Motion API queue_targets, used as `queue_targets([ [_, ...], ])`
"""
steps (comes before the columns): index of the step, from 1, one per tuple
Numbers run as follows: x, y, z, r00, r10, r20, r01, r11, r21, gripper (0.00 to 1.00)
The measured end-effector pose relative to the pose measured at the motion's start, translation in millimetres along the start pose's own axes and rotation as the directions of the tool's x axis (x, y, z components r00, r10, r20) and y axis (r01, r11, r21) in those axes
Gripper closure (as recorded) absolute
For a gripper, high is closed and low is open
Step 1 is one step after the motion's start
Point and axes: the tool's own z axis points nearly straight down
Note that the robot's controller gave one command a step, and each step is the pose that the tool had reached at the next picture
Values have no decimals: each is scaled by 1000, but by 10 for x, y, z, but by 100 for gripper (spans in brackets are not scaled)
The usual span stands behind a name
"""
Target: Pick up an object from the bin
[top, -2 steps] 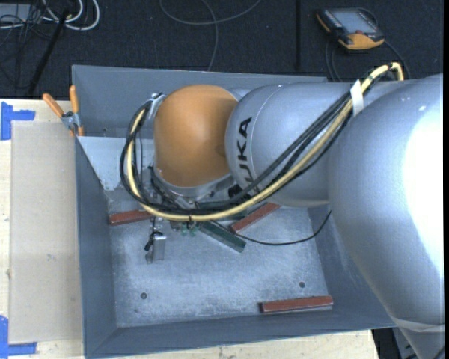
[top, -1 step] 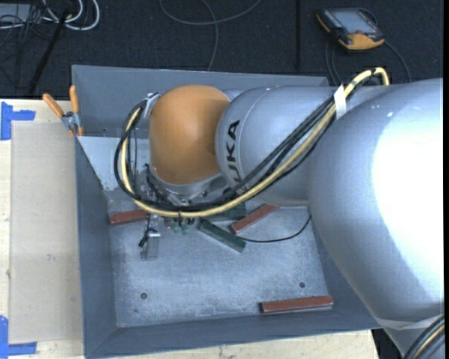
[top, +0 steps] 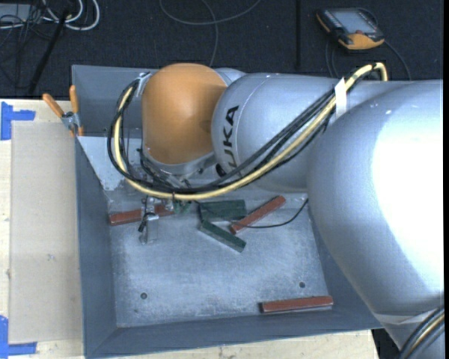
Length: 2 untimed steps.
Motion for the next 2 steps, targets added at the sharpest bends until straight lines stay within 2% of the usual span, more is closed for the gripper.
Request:
queue_targets([
  [1, 21, 23, 749, 989, 145, -9, -145, 989, 3, 0],
  [2, -42, 103, 701, 965, -264, 0, 264, 965, -1, 100],
])
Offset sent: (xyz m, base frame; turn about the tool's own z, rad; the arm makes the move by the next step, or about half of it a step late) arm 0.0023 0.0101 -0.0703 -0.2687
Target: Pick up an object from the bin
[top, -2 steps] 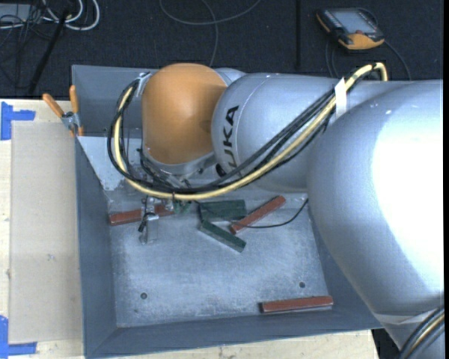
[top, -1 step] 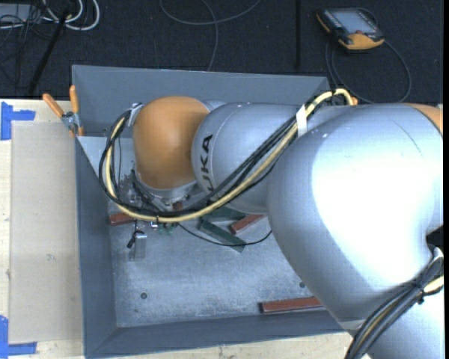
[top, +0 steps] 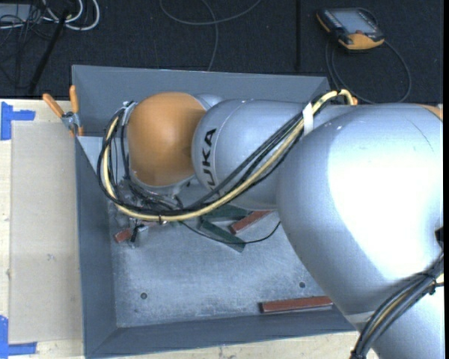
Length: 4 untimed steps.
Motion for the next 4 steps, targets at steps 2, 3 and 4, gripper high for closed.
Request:
queue_targets([
  [2, 34, 1, -116, 1000, 1, -12, -1, 1000, -1, 100],
  [3, 20, 3, -345, 1000, 1, -7, -1, 1000, 0, 100],
  [4, 1, 5, -525, 1000, 1, 0, -1, 1000, 1, 100],
])
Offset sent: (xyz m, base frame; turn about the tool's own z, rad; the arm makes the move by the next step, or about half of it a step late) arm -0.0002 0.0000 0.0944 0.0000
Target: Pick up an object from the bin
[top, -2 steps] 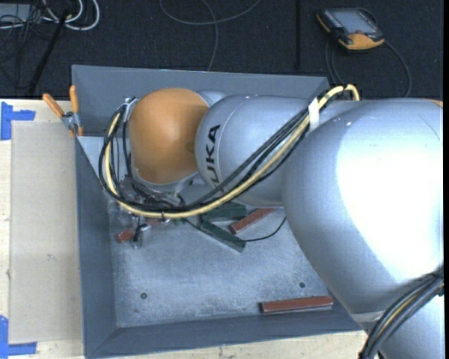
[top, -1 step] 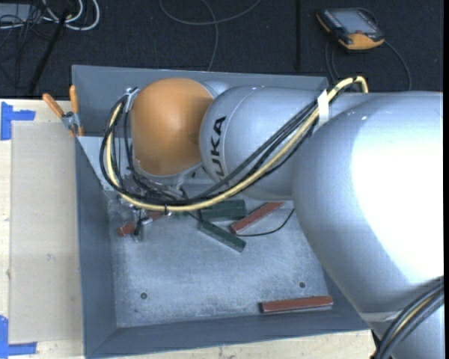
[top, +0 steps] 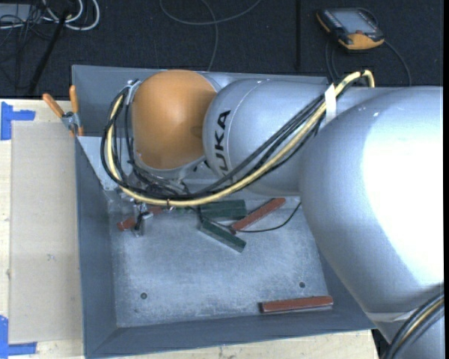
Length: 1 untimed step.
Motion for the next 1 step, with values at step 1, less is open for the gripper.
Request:
queue_targets([
  [1, -6, 1, -99, 1000, 0, 4, 0, 1000, 0, 100],
])
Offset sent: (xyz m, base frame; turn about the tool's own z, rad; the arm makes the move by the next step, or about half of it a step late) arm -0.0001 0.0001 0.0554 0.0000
